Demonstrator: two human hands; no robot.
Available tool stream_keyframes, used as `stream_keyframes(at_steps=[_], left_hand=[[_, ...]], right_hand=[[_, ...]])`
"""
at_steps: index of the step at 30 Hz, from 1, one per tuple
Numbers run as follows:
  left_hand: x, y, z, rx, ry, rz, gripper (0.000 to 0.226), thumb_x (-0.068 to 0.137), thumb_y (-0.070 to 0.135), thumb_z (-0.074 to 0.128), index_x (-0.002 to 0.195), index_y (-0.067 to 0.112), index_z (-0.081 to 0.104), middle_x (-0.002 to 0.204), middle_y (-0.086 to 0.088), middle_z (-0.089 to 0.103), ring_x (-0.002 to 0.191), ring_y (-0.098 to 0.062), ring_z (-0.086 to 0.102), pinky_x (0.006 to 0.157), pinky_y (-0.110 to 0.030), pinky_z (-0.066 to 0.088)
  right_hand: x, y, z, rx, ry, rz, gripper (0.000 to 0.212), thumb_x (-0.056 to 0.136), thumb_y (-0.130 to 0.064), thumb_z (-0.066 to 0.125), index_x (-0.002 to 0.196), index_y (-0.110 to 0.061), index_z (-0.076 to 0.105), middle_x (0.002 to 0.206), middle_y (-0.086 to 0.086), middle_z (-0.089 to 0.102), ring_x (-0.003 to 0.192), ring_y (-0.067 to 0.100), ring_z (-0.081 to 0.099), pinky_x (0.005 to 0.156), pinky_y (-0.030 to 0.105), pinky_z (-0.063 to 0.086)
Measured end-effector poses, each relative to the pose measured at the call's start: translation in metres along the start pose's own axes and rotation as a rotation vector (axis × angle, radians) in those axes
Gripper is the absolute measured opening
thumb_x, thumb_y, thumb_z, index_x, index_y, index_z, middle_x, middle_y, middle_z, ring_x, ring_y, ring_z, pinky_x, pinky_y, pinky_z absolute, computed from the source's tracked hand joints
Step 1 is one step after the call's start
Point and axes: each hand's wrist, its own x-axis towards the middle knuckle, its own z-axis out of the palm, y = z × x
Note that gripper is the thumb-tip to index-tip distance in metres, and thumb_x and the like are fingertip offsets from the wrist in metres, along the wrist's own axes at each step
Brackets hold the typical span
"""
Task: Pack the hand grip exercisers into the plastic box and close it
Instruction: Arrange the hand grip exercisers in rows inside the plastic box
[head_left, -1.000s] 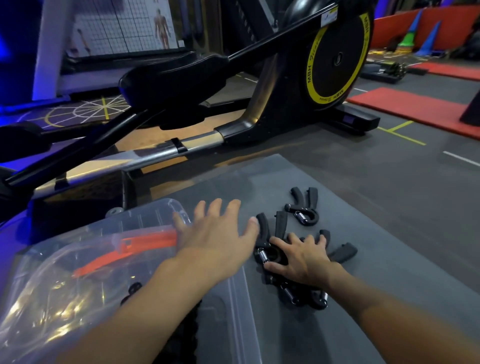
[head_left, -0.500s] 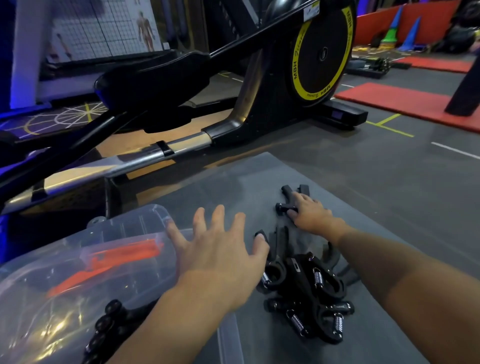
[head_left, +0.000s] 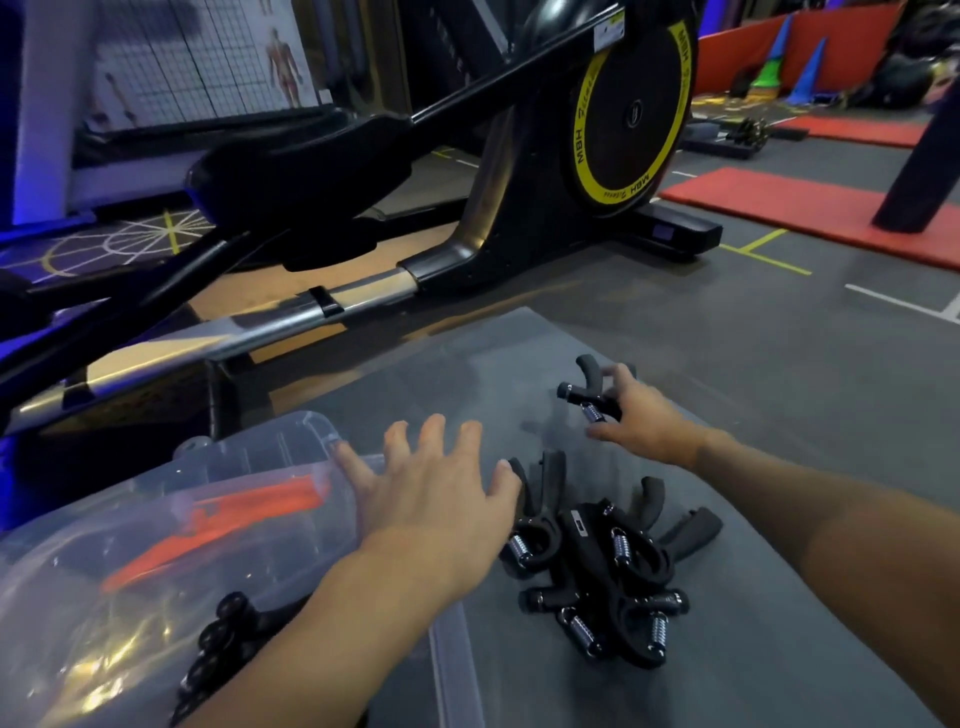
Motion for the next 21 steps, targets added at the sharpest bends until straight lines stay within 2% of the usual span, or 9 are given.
stream_keyframes(at_steps=[4, 7, 9, 12, 15, 18, 21], left_hand=[[-0.008, -0.014, -0.012, -0.18, 0.053, 0.091, 0.049, 0.097, 0.047, 0.029, 0.144, 0.037, 0.024, 0.151, 0.009, 0.034, 0.14, -0.019, 0.029, 0.113, -0.06, 0.01], [-0.023, -0.03, -0.034, -0.422, 0.158, 0.277, 0.05, 0.095, 0.033, 0.049, 0.142, 0.04, 0.032, 0.14, 0.01, 0.046, 0.119, -0.018, 0.05, 0.109, -0.045, 0.033], [-0.039, -0.038, -0.051, -0.532, 0.211, 0.409, 0.056, 0.092, 0.028, 0.058, 0.14, 0.044, 0.034, 0.131, 0.014, 0.049, 0.114, -0.012, 0.053, 0.101, -0.041, 0.043], [-0.064, -0.05, -0.072, -0.577, 0.27, 0.516, 0.057, 0.089, 0.023, 0.065, 0.136, 0.045, 0.041, 0.122, 0.019, 0.052, 0.11, 0.001, 0.052, 0.098, -0.03, 0.045], [-0.097, -0.067, -0.092, -0.612, 0.309, 0.571, 0.049, 0.088, 0.018, 0.068, 0.129, 0.041, 0.054, 0.112, 0.019, 0.06, 0.1, 0.006, 0.056, 0.093, -0.022, 0.046], [-0.134, -0.084, -0.109, -0.587, 0.313, 0.603, 0.042, 0.088, 0.018, 0.069, 0.123, 0.038, 0.06, 0.107, 0.02, 0.062, 0.094, 0.004, 0.059, 0.087, -0.015, 0.046], [-0.163, -0.101, -0.121, -0.6, 0.31, 0.593, 0.031, 0.085, 0.015, 0.072, 0.11, 0.033, 0.067, 0.1, 0.017, 0.065, 0.092, 0.002, 0.06, 0.085, -0.016, 0.047]], right_hand=[[-0.063, -0.053, -0.037, 0.217, -0.058, -0.054, 0.085, 0.079, -0.026, 0.078, 0.144, -0.02, 0.024, 0.125, 0.001, 0.056, 0.112, 0.019, 0.054, 0.093, 0.026, 0.039], [-0.117, -0.095, -0.06, 0.337, -0.14, -0.114, 0.087, 0.079, -0.026, 0.079, 0.145, -0.028, 0.022, 0.124, -0.008, 0.056, 0.115, 0.016, 0.054, 0.092, 0.027, 0.043], [-0.152, -0.123, -0.074, 0.383, -0.195, -0.138, 0.087, 0.079, -0.025, 0.078, 0.145, -0.033, 0.023, 0.123, -0.011, 0.056, 0.114, 0.014, 0.056, 0.09, 0.024, 0.045], [-0.195, -0.158, -0.09, 0.384, -0.274, -0.192, 0.089, 0.079, -0.023, 0.078, 0.146, -0.036, 0.021, 0.131, -0.007, 0.056, 0.108, 0.008, 0.062, 0.087, 0.018, 0.05], [-0.229, -0.187, -0.102, 0.421, -0.365, -0.225, 0.089, 0.079, -0.019, 0.078, 0.146, -0.04, 0.022, 0.13, -0.006, 0.06, 0.107, 0.014, 0.066, 0.096, 0.029, 0.05], [-0.256, -0.21, -0.109, 0.464, -0.469, -0.255, 0.087, 0.078, -0.019, 0.079, 0.144, -0.041, 0.028, 0.128, -0.002, 0.062, 0.106, 0.022, 0.067, 0.101, 0.041, 0.049], [-0.27, -0.227, -0.109, 0.662, -0.58, -0.249, 0.071, 0.084, -0.004, 0.068, 0.143, -0.025, 0.034, 0.129, 0.014, 0.06, 0.099, 0.028, 0.067, 0.095, 0.042, 0.053]])
